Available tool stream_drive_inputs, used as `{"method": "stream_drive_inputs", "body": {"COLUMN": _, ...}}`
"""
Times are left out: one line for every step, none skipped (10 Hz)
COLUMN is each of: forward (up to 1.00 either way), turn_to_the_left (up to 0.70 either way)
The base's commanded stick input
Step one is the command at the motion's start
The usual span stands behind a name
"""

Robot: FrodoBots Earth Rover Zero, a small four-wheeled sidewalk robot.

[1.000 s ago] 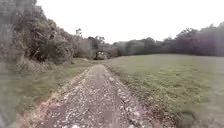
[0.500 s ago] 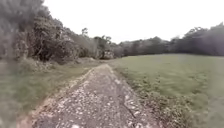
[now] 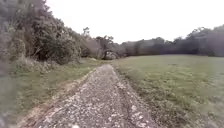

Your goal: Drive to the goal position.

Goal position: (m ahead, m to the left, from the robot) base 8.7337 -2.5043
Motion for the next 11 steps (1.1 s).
{"method": "stream_drive_inputs", "body": {"forward": 0.70, "turn_to_the_left": 0.35}}
{"method": "stream_drive_inputs", "body": {"forward": 0.70, "turn_to_the_left": 0.04}}
{"method": "stream_drive_inputs", "body": {"forward": 0.70, "turn_to_the_left": 0.03}}
{"method": "stream_drive_inputs", "body": {"forward": 0.70, "turn_to_the_left": 0.02}}
{"method": "stream_drive_inputs", "body": {"forward": 0.70, "turn_to_the_left": 0.02}}
{"method": "stream_drive_inputs", "body": {"forward": 0.70, "turn_to_the_left": 0.02}}
{"method": "stream_drive_inputs", "body": {"forward": 0.70, "turn_to_the_left": 0.02}}
{"method": "stream_drive_inputs", "body": {"forward": 0.70, "turn_to_the_left": 0.03}}
{"method": "stream_drive_inputs", "body": {"forward": 0.70, "turn_to_the_left": 0.02}}
{"method": "stream_drive_inputs", "body": {"forward": 0.70, "turn_to_the_left": 0.02}}
{"method": "stream_drive_inputs", "body": {"forward": 0.70, "turn_to_the_left": 0.02}}
